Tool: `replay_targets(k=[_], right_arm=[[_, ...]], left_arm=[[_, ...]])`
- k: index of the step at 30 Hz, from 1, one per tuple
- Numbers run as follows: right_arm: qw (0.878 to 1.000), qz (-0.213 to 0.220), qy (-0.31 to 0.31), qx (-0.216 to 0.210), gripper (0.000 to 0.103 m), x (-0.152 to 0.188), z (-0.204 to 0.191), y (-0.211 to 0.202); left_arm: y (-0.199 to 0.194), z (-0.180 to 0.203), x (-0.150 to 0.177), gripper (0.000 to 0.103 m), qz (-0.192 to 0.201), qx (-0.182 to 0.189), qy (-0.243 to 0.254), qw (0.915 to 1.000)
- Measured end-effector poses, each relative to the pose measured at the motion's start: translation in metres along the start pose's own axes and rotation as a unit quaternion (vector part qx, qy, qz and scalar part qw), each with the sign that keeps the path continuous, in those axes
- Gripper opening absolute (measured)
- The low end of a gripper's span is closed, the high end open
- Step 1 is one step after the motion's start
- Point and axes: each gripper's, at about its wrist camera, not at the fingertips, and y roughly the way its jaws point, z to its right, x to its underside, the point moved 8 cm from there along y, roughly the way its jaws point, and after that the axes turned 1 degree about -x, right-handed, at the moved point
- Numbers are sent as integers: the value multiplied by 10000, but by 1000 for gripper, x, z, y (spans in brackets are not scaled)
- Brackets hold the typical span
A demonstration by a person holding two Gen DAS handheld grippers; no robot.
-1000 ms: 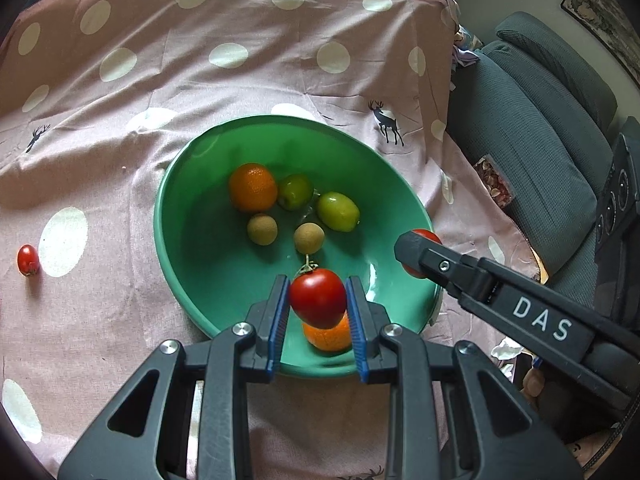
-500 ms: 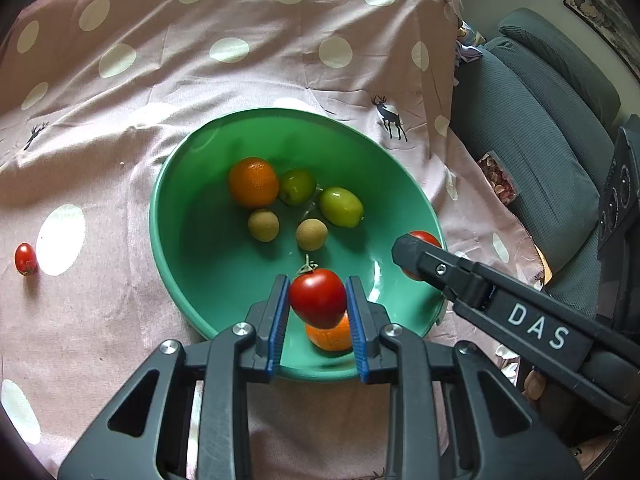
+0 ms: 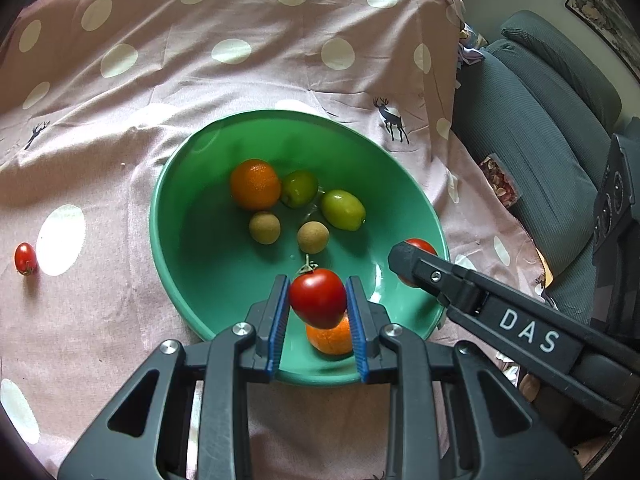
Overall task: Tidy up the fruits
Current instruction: 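Open both grippers to release the tomatoes into the bowl, then close the right gripper on a remaining tomato while the left gripper grasps the last one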
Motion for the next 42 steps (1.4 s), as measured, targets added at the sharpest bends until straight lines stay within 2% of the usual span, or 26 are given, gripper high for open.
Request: replay_targets(k=[4, 5, 6, 8, 11, 13, 14, 15, 18, 23, 29, 31, 32, 34, 38, 42], right_arm=[[10000, -6, 18, -7, 30, 1, 0, 1], [10000, -15, 30, -8, 30, 1, 0, 1], [10000, -15, 44, -16, 30, 1, 0, 1], [10000, -17, 74, -28, 30, 0, 0, 1], [9998, -79, 142, -108, 30, 2, 0, 2], [9998, -90, 137, -89, 35, 2, 0, 1], [9998, -65, 146, -90, 42, 2, 0, 1], [9999, -28, 142, -86, 44, 2, -1, -1], [9999, 58, 78, -63, 44, 1, -5, -5], [9998, 174, 19, -100, 46, 0, -14, -8], [9995, 263, -133, -144, 47, 1, -32, -10], [9992, 280, -199, -187, 53, 3, -39, -10], [9991, 291, -234, -219, 61, 4, -42, -10], [9985, 349, -301, -298, 63, 4, -50, -10], [9970, 409, -450, -474, 63, 9, -71, -12], [9929, 447, -753, -802, 63, 17, -107, -10]], left_arm=[[-2, -2, 0, 28, 33, -18, -23, 10000], [-4, -3, 0, 30, 39, -20, -34, 10000], [-5, -3, 0, 39, 40, -22, -29, 10000], [-10, -4, -1, 50, 148, -16, -25, 9999], [-20, -7, -3, 52, 321, -96, -6, 9994], [-27, -10, -4, 53, 382, -79, -27, 9992], [-31, -12, -4, 53, 425, -71, -45, 9991], [-37, -16, -5, 55, 486, -79, -75, 9988], [-55, -30, -6, 61, 702, -193, -169, 9972], [-90, -73, -6, 64, 947, -553, -402, 9932], [-142, -140, -5, 73, 1275, -1219, -829, 9808], [-160, -164, -4, 77, 1407, -1482, -972, 9741], [-168, -176, -4, 79, 1464, -1612, -1027, 9706], [-179, -199, -2, 80, 1533, -1802, -1148, 9648], [-179, -243, 9, 80, 1495, -1859, -1544, 9588], [-162, -267, 15, 76, 1194, -1951, -1661, 9592]])
